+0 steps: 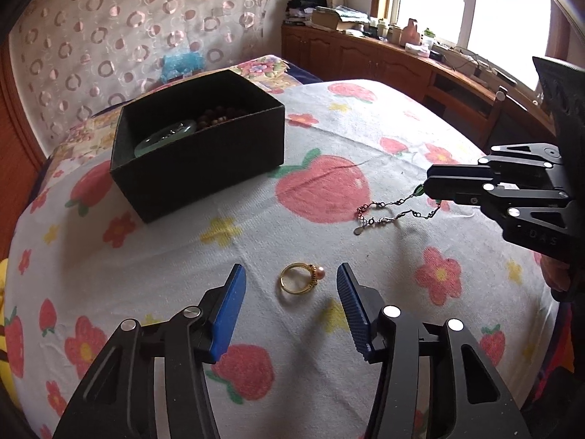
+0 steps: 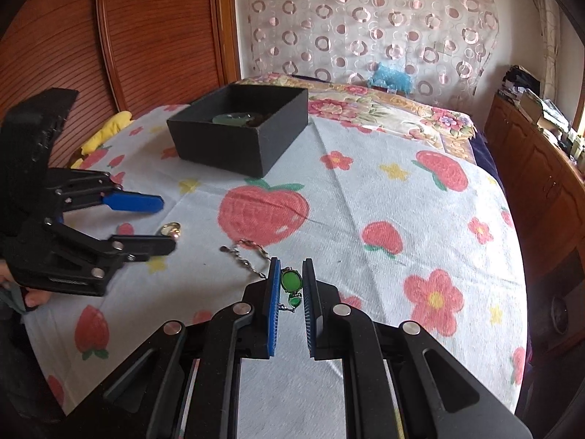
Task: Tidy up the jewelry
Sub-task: 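Grip the gold ring with the left tool while the right tool lifts the chain, then carry the ring and chain over the black box and open both tools inside it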
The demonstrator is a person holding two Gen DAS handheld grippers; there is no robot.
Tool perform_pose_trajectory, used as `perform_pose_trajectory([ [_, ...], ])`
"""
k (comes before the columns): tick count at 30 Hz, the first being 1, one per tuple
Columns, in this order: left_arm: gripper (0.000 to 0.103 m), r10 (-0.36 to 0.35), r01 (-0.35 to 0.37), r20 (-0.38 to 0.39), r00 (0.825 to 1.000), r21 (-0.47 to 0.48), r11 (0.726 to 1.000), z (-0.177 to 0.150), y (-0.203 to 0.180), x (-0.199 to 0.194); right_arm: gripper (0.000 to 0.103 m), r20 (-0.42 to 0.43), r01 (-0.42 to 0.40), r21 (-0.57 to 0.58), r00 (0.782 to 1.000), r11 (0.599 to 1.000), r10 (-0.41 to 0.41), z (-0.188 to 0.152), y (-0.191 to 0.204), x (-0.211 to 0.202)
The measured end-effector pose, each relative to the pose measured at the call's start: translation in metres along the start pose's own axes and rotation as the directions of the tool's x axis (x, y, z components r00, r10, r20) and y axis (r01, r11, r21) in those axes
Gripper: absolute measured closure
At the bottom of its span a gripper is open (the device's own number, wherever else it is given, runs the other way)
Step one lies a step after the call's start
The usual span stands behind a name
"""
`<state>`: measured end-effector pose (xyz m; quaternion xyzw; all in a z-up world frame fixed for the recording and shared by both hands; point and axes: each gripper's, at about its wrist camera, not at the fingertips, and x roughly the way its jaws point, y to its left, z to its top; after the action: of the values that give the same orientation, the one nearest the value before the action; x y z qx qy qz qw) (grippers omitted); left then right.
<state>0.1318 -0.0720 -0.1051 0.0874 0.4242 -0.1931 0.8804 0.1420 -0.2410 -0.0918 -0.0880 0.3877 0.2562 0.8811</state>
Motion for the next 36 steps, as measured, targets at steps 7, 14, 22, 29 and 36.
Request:
perform_pose_trajectory([
  [7, 0.063, 0.036, -0.036, 0.009, 0.999, 0.008, 0.999, 0.001, 0.0, 0.003, 0.09, 0.035, -0.006, -0.004, 0.999, 1.0, 0.006, -0.004, 0.009, -0.017],
  [14, 0.079, 0.03, -0.029, 0.014, 0.999, -0.044, 0.999, -0.006, 0.009, -0.006, 0.09, 0.062, -0.016, 0.003, 0.998, 1.0, 0.015, -0.008, 0.018, -0.032],
  [22, 0.079, 0.066, -0.063, 0.077, 0.995, -0.039, 0.997, -0.014, -0.001, -0.042, 0.09, 0.096, -0.02, 0.006, 0.995, 1.0, 0.019, -0.01, 0.026, -0.054],
  [29, 0.079, 0.082, -0.076, 0.136, 0.987, -0.052, 0.996, -0.015, 0.001, -0.071, 0.09, 0.14, -0.016, -0.016, 0.99, 1.0, 0.018, 0.002, 0.033, -0.075],
  [36, 0.079, 0.083, -0.07, 0.174, 0.981, -0.081, 0.994, -0.012, 0.01, -0.083, 0.09, 0.173, 0.004, -0.081, 0.985, 0.997, 0.01, 0.034, 0.046, -0.077],
])
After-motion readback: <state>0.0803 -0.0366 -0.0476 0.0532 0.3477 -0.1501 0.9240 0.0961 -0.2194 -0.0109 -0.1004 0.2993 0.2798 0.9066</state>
